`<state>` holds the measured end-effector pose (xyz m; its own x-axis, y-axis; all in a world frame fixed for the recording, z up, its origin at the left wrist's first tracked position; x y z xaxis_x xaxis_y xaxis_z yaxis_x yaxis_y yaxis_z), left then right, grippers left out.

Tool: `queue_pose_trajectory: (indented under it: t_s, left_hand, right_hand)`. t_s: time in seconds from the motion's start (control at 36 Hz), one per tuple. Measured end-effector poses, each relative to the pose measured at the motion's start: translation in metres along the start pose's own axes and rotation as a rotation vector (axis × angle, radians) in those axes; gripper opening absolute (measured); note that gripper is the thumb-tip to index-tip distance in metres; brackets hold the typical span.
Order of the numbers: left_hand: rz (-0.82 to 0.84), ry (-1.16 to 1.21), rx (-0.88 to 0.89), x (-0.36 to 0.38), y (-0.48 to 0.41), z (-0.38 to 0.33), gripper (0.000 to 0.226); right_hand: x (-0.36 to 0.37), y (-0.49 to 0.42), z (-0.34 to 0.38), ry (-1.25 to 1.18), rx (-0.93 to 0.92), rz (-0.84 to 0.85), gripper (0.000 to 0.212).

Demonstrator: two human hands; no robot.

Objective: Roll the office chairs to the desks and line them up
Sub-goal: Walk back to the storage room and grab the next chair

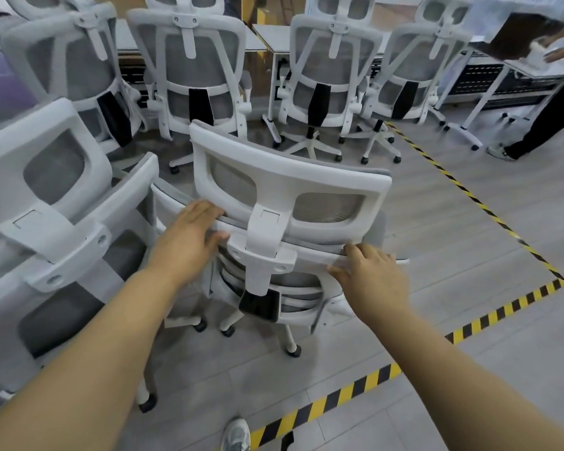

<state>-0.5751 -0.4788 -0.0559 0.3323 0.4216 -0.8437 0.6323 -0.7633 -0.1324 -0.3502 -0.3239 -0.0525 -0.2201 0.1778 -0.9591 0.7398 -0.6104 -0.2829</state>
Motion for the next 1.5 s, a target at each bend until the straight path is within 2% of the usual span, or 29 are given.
queue_pose_trajectory:
  t_s: [0.31,0.67,0.89,1.06,1.19,1.33,1.5]
  left_hand:
    - [0.007,0.021,-0.065,-0.025,-0.001,0.034,0.042]
    - [-0.021,-0.005,-0.121,-0.043,0.012,0.055,0.046]
    - [0.071,-0.128,-0.194,-0.043,0.034,0.058,0.052]
    - [0.195,-0.277,-0.304,-0.049,0.073,0.049,0.035]
    - [0.257,-0.34,-0.404,-0.049,0.123,0.045,0.029]
    - [0.205,-0.324,-0.493,-0.048,0.19,0.041,0.029]
    - [0.254,-0.31,-0.66,-0.041,0.293,0.048,0.029]
  right_hand:
    - [0.001,-0.01,0.049,0.01,-0.052,-0.005,0.039]
    - [0.001,-0.019,0.073,-0.063,-0.078,0.023,0.037]
    - [0.0,-0.019,0.083,-0.001,-0.22,0.233,0.043]
    - [-0.004,-0.015,0.082,0.005,-0.286,0.519,0.053]
    - [-0.024,-0.004,0.089,0.093,-0.414,0.567,0.046]
    - [-0.036,0.034,0.11,0.075,-0.552,0.629,0.054]
    - [-0.03,0.092,0.145,0.141,-0.694,0.761,0.053]
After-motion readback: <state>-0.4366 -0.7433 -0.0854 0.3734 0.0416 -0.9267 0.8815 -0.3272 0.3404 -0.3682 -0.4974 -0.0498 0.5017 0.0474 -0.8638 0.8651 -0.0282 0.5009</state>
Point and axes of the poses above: each hand's wrist, its own y-axis away from the middle knuckle, its own x-axis out of the palm, z = x × y, the point moved 10 cm from there along -y, towards the middle knuckle, and after that the axes turned 3 degrees about -x, right-handed, at the moved point
